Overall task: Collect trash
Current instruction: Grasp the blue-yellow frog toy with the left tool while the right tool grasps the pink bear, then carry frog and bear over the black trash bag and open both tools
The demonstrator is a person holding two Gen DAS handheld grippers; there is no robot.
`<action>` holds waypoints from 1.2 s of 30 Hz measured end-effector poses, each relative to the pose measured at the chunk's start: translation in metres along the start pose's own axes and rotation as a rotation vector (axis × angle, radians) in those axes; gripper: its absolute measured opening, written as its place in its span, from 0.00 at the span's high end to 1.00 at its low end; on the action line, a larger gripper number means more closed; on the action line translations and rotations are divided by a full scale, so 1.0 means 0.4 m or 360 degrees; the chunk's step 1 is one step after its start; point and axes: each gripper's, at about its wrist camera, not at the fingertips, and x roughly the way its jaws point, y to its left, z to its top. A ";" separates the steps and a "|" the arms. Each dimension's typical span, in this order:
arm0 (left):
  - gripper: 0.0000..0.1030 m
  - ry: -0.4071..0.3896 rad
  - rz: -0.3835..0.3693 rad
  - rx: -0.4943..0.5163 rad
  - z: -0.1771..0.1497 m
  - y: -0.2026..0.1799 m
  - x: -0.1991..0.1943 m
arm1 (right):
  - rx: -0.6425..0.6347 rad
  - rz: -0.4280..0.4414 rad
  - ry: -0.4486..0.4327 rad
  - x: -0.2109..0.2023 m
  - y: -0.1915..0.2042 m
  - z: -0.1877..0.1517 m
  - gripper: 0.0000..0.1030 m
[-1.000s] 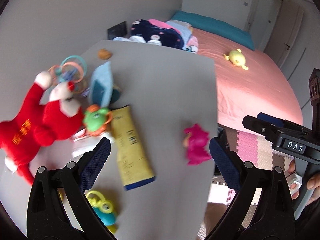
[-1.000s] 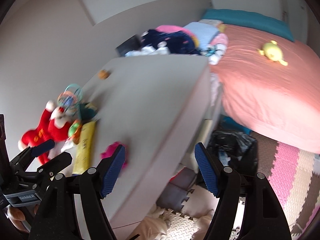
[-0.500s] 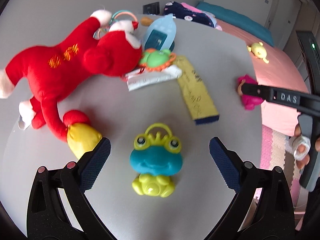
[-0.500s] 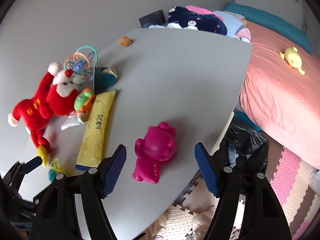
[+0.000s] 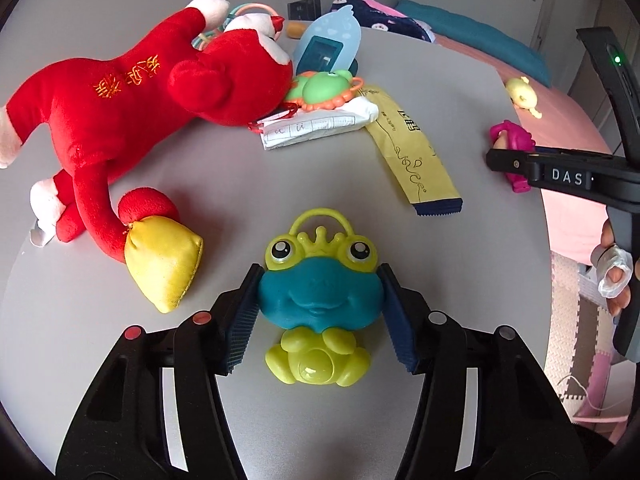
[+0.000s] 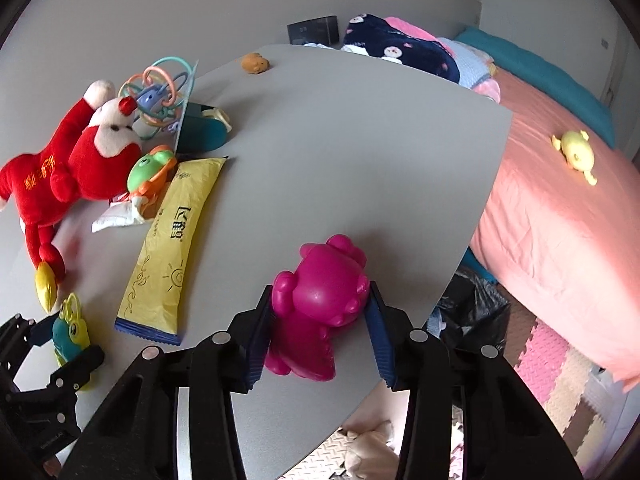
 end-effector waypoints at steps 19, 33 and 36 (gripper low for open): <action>0.46 -0.0135 -0.0125 0.0096 0.165 -0.108 -0.057 | 0.0074 0.0013 -0.0123 -0.118 -0.073 0.045 0.56; 0.45 -0.0095 -0.0307 0.0291 0.263 -0.358 0.009 | 0.0309 -0.0109 -0.0165 -0.180 -0.308 0.009 0.56; 0.45 -0.0070 -0.0354 0.0337 0.279 -0.420 0.032 | 0.0364 -0.0148 -0.0174 -0.194 -0.365 -0.006 0.56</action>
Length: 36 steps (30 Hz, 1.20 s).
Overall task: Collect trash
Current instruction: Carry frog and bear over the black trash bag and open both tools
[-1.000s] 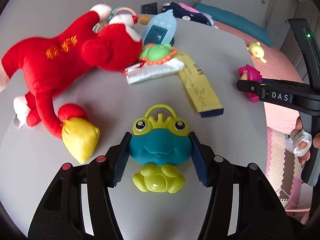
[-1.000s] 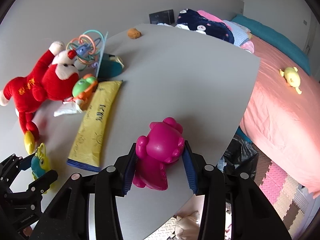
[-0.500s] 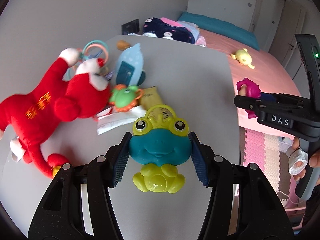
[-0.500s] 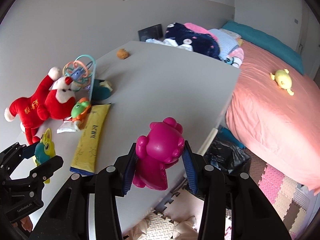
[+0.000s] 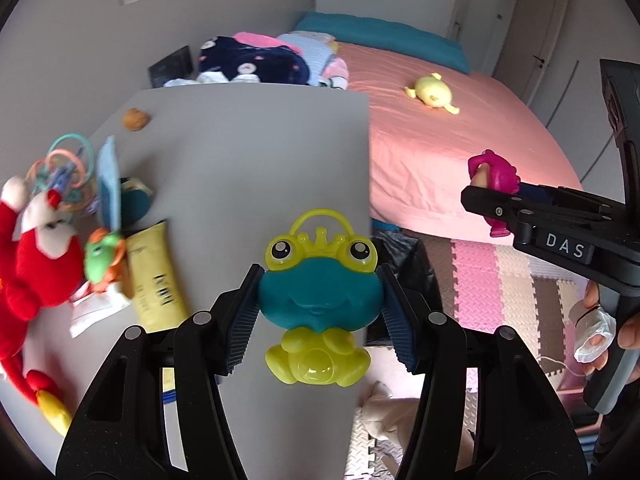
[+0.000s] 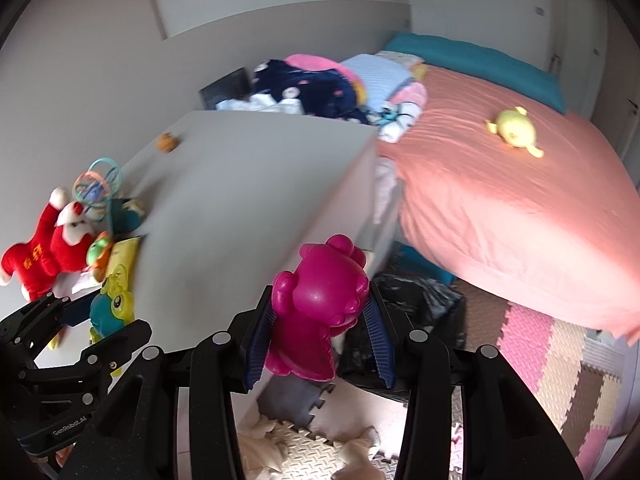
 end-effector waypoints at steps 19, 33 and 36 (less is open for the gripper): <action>0.45 0.0222 -0.0149 0.0292 0.094 -0.294 0.245 | 0.0411 -0.0122 0.0071 0.044 -0.360 -0.054 0.56; 0.05 0.0260 -0.0028 0.0292 0.106 -0.306 0.312 | 0.0502 -0.0164 0.0068 0.094 -0.425 -0.057 0.32; 0.05 0.0245 -0.0015 0.0271 0.107 -0.284 0.295 | 0.0493 -0.0147 0.0066 0.089 -0.409 -0.056 0.32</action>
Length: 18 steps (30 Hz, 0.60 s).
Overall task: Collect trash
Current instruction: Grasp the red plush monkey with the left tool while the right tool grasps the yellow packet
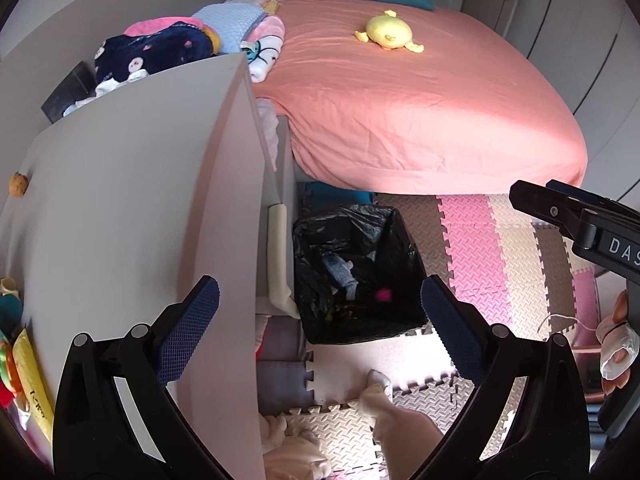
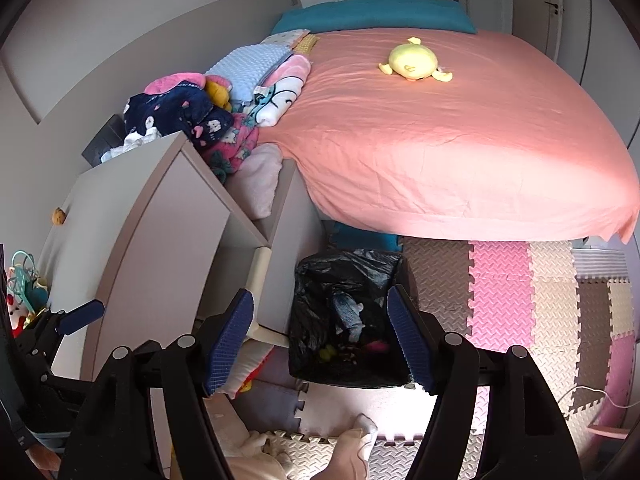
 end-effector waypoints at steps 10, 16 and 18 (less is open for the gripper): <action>0.05 -0.0089 0.0039 -0.0102 -0.065 0.123 -0.110 | -0.0132 0.0064 -0.0012 -0.048 0.131 -0.019 0.32; 0.05 -0.0144 0.0080 -0.0199 -0.146 0.230 -0.189 | -0.0269 0.0135 -0.0005 -0.070 0.268 -0.043 0.32; 0.05 -0.0163 0.0104 -0.0228 -0.172 0.265 -0.218 | -0.0313 0.0169 0.0002 -0.075 0.323 -0.053 0.32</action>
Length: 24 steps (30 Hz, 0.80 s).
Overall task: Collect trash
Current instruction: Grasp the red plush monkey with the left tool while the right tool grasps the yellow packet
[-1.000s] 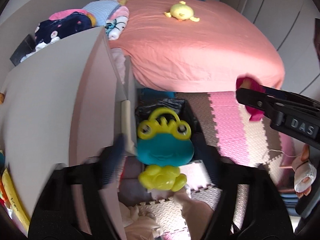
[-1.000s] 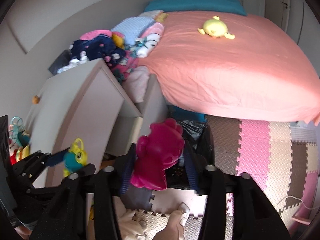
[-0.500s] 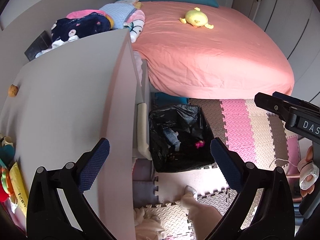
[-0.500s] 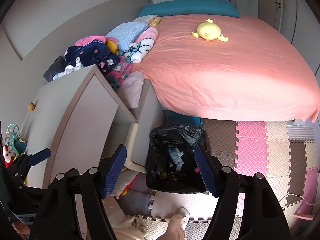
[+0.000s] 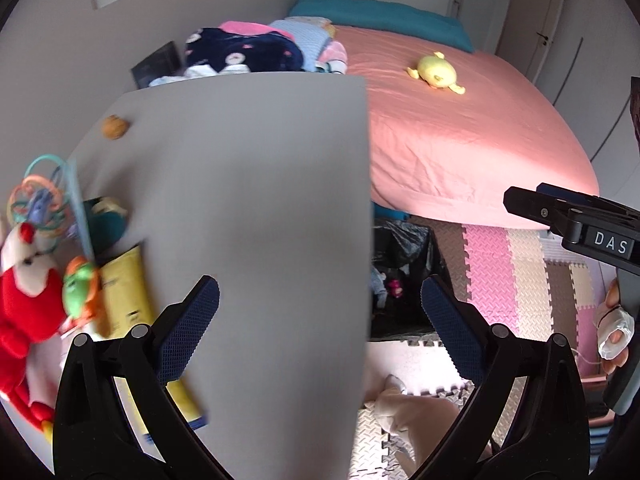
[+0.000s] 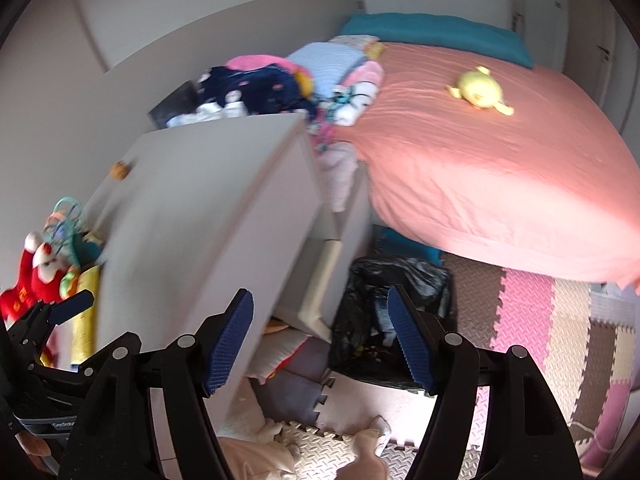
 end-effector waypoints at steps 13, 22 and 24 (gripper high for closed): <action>0.05 -0.0132 0.0209 -0.0196 -0.089 0.275 -0.179 | -0.0285 0.0197 0.0087 0.026 0.351 -0.037 0.32; 0.05 -0.0135 0.0436 -0.0206 -0.137 0.457 -0.279 | -0.0465 0.0338 0.0205 0.065 0.572 -0.078 0.32; 0.05 -0.0117 0.0468 -0.0194 -0.132 0.496 -0.285 | -0.0488 0.0339 0.0235 0.079 0.602 -0.088 0.32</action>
